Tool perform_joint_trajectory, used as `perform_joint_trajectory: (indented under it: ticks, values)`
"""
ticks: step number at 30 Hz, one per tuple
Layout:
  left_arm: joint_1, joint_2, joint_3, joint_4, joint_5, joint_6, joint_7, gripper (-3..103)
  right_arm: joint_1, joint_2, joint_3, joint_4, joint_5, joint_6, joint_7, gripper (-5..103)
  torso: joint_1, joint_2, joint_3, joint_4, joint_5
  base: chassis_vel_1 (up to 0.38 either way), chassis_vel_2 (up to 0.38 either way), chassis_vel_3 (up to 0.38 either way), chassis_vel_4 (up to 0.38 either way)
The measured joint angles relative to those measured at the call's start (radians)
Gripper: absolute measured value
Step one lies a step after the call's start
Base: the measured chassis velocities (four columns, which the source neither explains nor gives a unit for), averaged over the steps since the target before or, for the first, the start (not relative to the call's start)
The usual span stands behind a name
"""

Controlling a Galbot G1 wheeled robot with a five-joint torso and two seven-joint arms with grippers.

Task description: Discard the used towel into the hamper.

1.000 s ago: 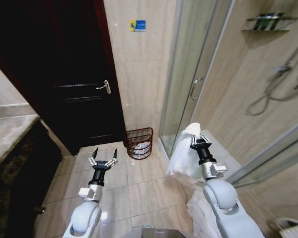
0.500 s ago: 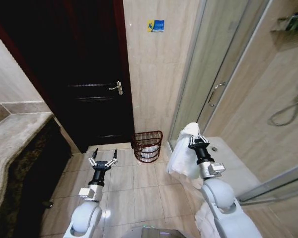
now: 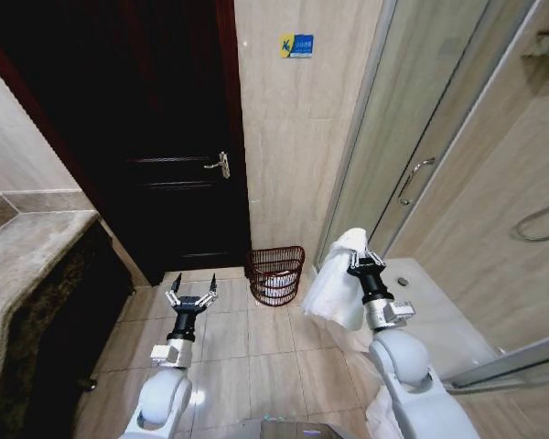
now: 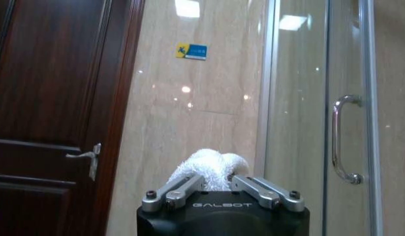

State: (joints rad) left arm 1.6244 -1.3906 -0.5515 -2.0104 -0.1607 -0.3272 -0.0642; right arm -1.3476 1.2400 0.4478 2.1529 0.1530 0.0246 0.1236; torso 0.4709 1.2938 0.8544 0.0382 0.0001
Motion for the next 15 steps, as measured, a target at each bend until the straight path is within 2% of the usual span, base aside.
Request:
perform_joint_trajectory:
  ticks: [8,15]
  values:
    - [0.007,-0.02,-0.009,0.006,0.012,0.01,-0.003,100,0.053,-0.012,-0.012,-0.018,0.033,-0.006,-0.017,4,0.0,0.0,0.0,0.0001,-0.0001,0.0,0.0,0.0,0.0]
    - [-0.009,-0.025,-0.009,0.027,0.026,-0.012,-0.01,100,0.083,-0.015,-0.011,-0.046,0.063,-0.006,-0.025,4,0.0,0.0,0.0,0.0002,-0.0001,0.0,0.0,0.0,0.0]
